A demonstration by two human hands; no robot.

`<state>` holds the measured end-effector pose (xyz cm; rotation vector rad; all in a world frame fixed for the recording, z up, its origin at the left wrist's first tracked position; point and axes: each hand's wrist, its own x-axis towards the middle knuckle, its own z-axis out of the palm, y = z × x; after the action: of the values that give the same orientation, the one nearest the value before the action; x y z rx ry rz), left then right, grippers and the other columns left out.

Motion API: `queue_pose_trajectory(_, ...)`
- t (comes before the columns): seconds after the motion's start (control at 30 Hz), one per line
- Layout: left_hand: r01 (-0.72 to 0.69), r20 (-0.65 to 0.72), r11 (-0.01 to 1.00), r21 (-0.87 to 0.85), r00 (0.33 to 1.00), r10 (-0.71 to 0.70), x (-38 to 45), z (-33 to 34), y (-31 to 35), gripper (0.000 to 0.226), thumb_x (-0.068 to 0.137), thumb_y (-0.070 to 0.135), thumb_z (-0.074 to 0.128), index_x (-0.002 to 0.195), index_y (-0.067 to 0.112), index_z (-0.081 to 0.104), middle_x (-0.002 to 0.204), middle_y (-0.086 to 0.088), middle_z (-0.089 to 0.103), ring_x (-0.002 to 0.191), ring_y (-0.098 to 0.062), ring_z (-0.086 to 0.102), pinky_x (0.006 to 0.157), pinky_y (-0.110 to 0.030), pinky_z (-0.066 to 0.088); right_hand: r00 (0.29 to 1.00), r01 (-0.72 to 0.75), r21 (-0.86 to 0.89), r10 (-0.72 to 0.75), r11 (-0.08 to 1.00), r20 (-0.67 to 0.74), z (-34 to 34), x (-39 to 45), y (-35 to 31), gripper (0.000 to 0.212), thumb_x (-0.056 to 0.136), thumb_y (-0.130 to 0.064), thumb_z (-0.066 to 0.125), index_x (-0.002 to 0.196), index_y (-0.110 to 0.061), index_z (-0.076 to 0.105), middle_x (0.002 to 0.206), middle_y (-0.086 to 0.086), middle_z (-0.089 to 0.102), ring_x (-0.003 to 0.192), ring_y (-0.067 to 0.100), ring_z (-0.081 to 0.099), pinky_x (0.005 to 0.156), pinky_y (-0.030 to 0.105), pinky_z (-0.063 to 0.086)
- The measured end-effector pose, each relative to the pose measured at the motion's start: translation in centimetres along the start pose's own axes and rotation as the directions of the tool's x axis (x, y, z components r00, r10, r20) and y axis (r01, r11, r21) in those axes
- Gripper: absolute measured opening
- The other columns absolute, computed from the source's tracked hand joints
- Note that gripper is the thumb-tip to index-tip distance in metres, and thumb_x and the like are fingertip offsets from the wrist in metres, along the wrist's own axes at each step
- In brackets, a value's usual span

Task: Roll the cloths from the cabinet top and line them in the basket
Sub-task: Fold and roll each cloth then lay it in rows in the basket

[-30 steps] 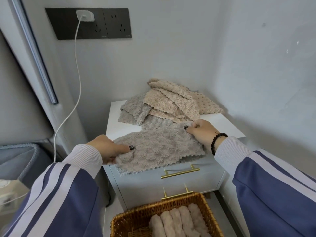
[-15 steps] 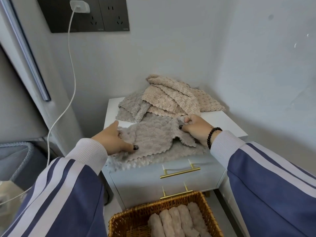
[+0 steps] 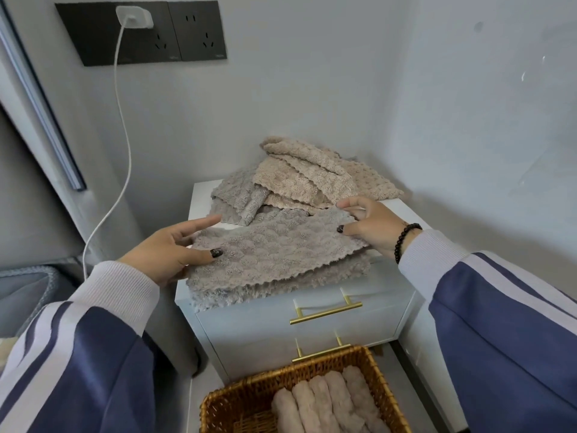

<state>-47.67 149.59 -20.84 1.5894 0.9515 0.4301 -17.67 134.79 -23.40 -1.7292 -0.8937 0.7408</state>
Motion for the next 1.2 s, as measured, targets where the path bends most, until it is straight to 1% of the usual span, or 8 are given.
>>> queue_pose_trajectory(0.1, 0.024, 0.044, 1.0, -0.015, 0.999, -0.024, 0.0, -0.3, -0.4, 0.067, 0.079, -0.014, 0.067, 0.104, 0.049, 0.07, 0.125, -0.001, 0.047, 0.081, -0.011, 0.041, 0.101, -0.055, 0.041, 0.999, 0.004, 0.015, -0.004, 1.0, 0.041, -0.6, -0.9, 0.1, 0.047, 0.083, 0.016, 0.057, 0.115, -0.018, 0.052, 0.146, 0.006, 0.043, 0.136, 0.014, 0.038, 0.069, 0.016, 0.051)
queue_pose_trajectory(0.23, 0.044, 0.108, 0.996, 0.073, 0.993, -0.052, 0.0, -0.3, -1.0, 0.067, 0.076, -0.009, 0.072, 0.108, 0.049, 0.066, 0.134, 0.003, 0.05, 0.113, -0.013, 0.055, 0.1, -0.054, 0.045, 0.997, -0.014, -0.048, 0.018, 0.999, 0.077, -0.7, -1.6, 0.7, 0.049, 0.083, 0.016, 0.057, 0.116, -0.02, 0.052, 0.15, 0.008, 0.038, 0.141, 0.011, 0.03, 0.096, 0.031, 0.047)
queue_pose_trajectory(0.37, -0.015, 0.12, 0.958, 0.287, 0.993, -0.02, -0.2, 0.1, -0.8, 0.072, 0.076, 0.001, 0.077, 0.129, 0.044, 0.053, 0.143, 0.008, 0.045, 0.119, -0.003, 0.044, 0.074, -0.02, 0.051, 0.992, -0.047, -0.034, 0.051, 0.998, 0.114, -0.7, -2.1, 0.4, 0.044, 0.085, 0.016, 0.056, 0.114, -0.017, 0.054, 0.154, 0.001, 0.031, 0.144, 0.011, 0.022, 0.071, 0.017, 0.049)
queue_pose_trajectory(0.43, -0.043, 0.098, 0.939, 0.341, 0.995, 0.01, -0.3, 0.2, -0.8, 0.075, 0.078, 0.001, 0.075, 0.136, 0.04, 0.048, 0.146, 0.009, 0.042, 0.128, -0.004, 0.039, 0.082, -0.013, 0.043, 0.986, -0.073, -0.049, 0.079, 0.996, 0.147, -0.7, -2.3, 0.2, 0.042, 0.085, 0.015, 0.057, 0.113, -0.016, 0.056, 0.156, -0.001, 0.027, 0.145, 0.01, 0.02, 0.056, 0.016, 0.051)
queue_pose_trajectory(0.67, -0.022, -0.009, 0.917, 0.397, 1.0, 0.028, 0.2, 0.9, -0.9, 0.075, 0.082, -0.005, 0.065, 0.14, 0.038, 0.044, 0.15, 0.002, 0.038, 0.105, -0.009, 0.05, 0.089, -0.028, 0.047, 0.982, -0.023, -0.119, 0.045, 0.993, 0.182, -0.9, -1.8, 0.4, 0.057, 0.084, 0.015, 0.059, 0.131, -0.014, 0.049, 0.155, 0.007, 0.029, 0.145, 0.013, 0.019, 0.102, 0.018, 0.026)
queue_pose_trajectory(0.9, -0.002, -0.033, 0.911, 0.412, 0.999, 0.017, 0.5, 0.4, -0.9, 0.078, 0.081, -0.004, 0.068, 0.144, 0.033, 0.039, 0.15, -0.003, 0.039, 0.127, -0.021, 0.047, 0.097, -0.028, 0.043, 0.965, -0.023, -0.313, 0.103, 0.949, 0.243, -1.1, -1.8, -0.6, 0.07, 0.078, 0.005, 0.071, 0.14, -0.013, 0.042, 0.151, 0.006, 0.035, 0.142, 0.019, 0.027, 0.109, 0.025, 0.027)
queue_pose_trajectory(1.03, 0.016, -0.049, 0.814, 0.581, 0.999, 0.015, 0.2, 0.1, -0.5, 0.085, 0.077, 0.01, 0.076, 0.147, 0.031, 0.033, 0.153, -0.002, 0.034, 0.129, -0.024, 0.046, 0.099, -0.03, 0.038, 0.977, -0.002, -0.51, 0.11, 0.86, 0.181, -1.1, -2.3, -1.9, 0.074, 0.076, -0.007, 0.078, 0.14, -0.017, 0.042, 0.145, 0.0, 0.039, 0.124, 0.014, 0.046, 0.081, 0.017, 0.046)
queue_pose_trajectory(1.2, 0.066, -0.091, 0.652, 0.755, 0.996, 0.006, -0.5, -0.1, 1.2, 0.098, 0.071, 0.032, 0.082, 0.151, 0.029, 0.024, 0.155, 0.001, 0.031, 0.135, -0.023, 0.039, 0.105, -0.034, 0.035, 0.998, 0.004, -0.713, 0.039, 0.701, 0.043, -0.2, -2.6, -2.9, 0.072, 0.08, -0.005, 0.072, 0.142, -0.017, 0.038, 0.148, 0.003, 0.035, 0.118, 0.02, 0.052, 0.084, 0.021, 0.043)
